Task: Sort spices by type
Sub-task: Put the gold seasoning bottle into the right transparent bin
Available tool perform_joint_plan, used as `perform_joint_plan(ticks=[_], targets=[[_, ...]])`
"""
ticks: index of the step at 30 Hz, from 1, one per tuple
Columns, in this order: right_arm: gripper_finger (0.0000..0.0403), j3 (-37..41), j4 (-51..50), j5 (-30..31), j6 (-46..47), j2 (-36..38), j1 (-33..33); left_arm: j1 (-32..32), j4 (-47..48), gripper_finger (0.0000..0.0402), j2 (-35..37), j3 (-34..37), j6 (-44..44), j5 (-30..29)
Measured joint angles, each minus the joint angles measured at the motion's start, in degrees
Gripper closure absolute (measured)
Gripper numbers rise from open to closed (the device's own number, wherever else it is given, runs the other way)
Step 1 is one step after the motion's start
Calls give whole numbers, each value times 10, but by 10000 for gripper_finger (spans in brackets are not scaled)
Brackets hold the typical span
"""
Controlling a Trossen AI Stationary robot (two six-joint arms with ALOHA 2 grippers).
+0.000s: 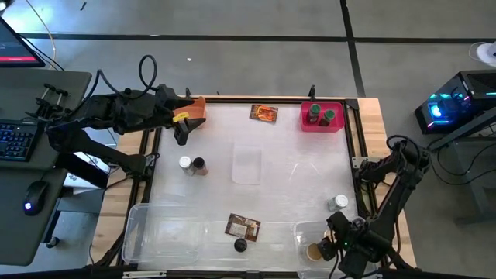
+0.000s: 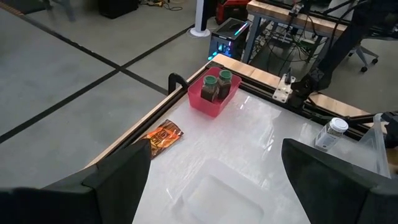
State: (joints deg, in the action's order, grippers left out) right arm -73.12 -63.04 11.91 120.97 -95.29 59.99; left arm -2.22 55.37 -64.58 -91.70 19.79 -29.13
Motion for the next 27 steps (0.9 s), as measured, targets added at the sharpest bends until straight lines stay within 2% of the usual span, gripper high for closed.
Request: perform_joint_plan(ticks=[7,13,21,27], targets=[[118,0,-21,57,-2,0,0,0,0,55,0,0,0,0],[117,0,-47,68,-14,0,0,0,0,55,0,0,0,0],[117,0,-30,77,-12,0,0,0,0,55,0,0,0,0],[116,0,-20,128,-21,0,0,0,0,55,0,0,0,0]])
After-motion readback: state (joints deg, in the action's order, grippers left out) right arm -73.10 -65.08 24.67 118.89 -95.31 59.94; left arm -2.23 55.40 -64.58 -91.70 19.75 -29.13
